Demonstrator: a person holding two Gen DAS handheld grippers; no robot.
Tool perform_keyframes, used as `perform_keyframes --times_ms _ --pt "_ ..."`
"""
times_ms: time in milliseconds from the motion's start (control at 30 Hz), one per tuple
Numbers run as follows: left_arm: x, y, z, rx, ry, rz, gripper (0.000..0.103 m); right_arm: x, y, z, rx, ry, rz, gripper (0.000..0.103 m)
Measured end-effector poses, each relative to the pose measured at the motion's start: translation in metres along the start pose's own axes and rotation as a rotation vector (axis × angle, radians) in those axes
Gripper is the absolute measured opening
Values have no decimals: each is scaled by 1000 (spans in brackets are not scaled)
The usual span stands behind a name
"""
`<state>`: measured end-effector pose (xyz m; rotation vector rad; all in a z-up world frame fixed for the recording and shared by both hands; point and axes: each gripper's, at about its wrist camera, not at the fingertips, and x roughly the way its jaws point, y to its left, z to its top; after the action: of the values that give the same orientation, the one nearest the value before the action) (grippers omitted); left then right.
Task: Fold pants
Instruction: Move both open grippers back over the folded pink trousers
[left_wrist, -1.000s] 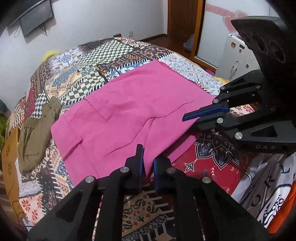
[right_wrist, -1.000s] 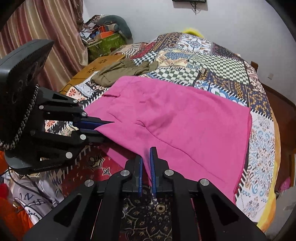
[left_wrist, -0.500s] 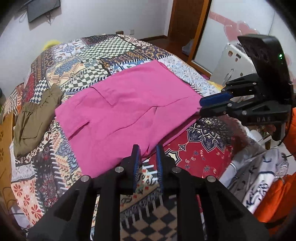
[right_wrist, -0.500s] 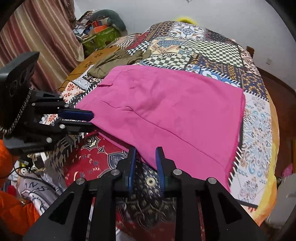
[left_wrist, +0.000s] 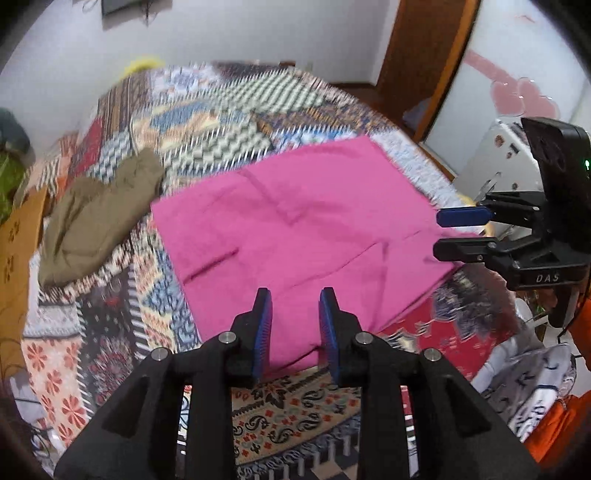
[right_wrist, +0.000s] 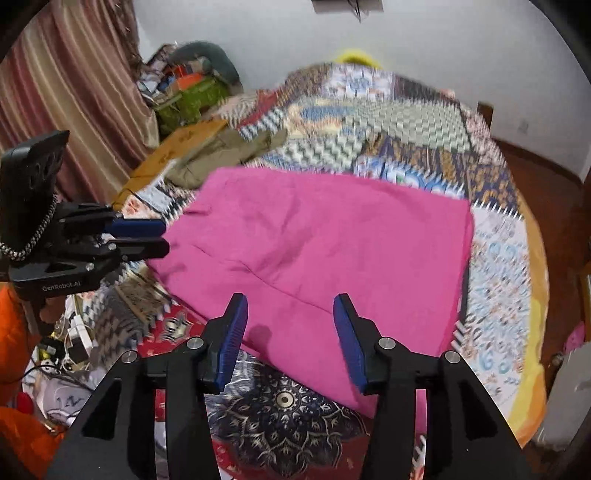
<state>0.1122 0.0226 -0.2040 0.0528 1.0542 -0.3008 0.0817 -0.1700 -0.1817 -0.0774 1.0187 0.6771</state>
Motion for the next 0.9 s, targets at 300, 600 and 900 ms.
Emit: perform_keyframes --times_ms 300,600,900 --pt "8 19 -21 -37 12 -16 36 7 -31 -28 74 45 -8 45" --pt "1 27 -29 -47 -13 -30 41 -2 -77 -59 206 64 -102 45" --pt "-10 30 -19 -54 -31 -10 41 -10 -78 -56 210 68 -125 45"
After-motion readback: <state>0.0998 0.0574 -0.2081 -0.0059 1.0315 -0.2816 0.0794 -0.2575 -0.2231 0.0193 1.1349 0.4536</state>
